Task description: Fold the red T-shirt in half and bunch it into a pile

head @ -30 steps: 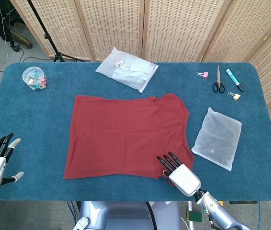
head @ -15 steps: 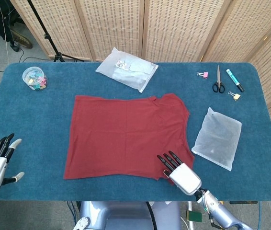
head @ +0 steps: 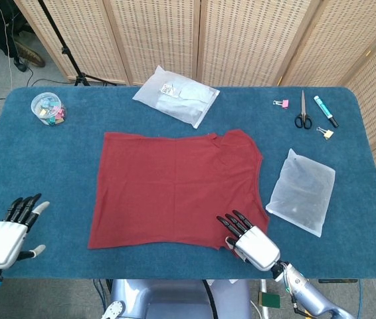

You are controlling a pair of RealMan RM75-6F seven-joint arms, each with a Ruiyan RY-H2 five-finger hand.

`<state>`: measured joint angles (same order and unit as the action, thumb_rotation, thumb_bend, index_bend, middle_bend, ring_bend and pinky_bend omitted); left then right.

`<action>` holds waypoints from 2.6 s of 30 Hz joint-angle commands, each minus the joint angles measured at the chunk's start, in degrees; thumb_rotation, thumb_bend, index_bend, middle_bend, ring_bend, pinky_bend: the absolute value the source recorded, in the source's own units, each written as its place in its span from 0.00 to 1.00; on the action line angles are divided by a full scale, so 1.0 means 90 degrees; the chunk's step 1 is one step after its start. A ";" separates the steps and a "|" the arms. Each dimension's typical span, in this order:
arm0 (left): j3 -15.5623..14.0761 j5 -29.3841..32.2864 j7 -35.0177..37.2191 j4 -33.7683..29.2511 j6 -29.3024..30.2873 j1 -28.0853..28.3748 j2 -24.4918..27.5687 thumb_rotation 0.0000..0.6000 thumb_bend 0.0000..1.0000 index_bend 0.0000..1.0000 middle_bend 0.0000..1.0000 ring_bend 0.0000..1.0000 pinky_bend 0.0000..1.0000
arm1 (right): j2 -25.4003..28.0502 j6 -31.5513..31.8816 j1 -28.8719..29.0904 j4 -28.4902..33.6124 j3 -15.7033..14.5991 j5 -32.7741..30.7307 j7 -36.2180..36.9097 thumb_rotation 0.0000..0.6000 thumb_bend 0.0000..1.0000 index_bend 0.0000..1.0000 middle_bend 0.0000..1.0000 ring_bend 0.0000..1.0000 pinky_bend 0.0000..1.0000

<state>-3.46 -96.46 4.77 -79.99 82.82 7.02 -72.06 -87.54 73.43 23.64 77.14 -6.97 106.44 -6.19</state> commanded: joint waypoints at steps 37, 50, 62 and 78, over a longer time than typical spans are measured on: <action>-0.0471 -0.0548 0.2755 0.3464 0.0229 0.0614 -0.2781 1.00 0.14 0.36 0.00 0.00 0.00 | 0.0123 -0.0014 0.0135 -0.0052 0.0029 -0.0222 0.0351 1.00 0.65 0.63 0.03 0.00 0.00; -0.0342 -0.0380 0.2741 0.3749 0.0170 0.0782 -0.3035 1.00 0.16 0.37 0.00 0.00 0.00 | 0.0071 -0.0030 0.0129 -0.0111 0.0037 -0.0281 0.0333 1.00 0.66 0.63 0.03 0.00 0.00; -0.0352 -0.0241 0.2778 0.3700 -0.0037 0.0893 -0.3088 1.00 0.16 0.38 0.00 0.00 0.00 | 0.0099 -0.0065 0.0111 -0.0084 0.0096 -0.0432 0.0296 1.00 0.66 0.63 0.03 0.00 0.00; -0.0444 -0.0175 0.2955 0.3504 -0.0100 0.0916 -0.3020 1.00 0.40 0.45 0.00 0.00 0.00 | 0.0114 -0.0071 0.0113 -0.0082 0.0120 -0.0485 0.0300 1.00 0.67 0.63 0.03 0.00 0.00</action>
<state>-7.44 -98.05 31.35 -48.45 81.94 15.28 -99.24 -86.51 72.80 24.65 76.40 -5.89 102.07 -3.48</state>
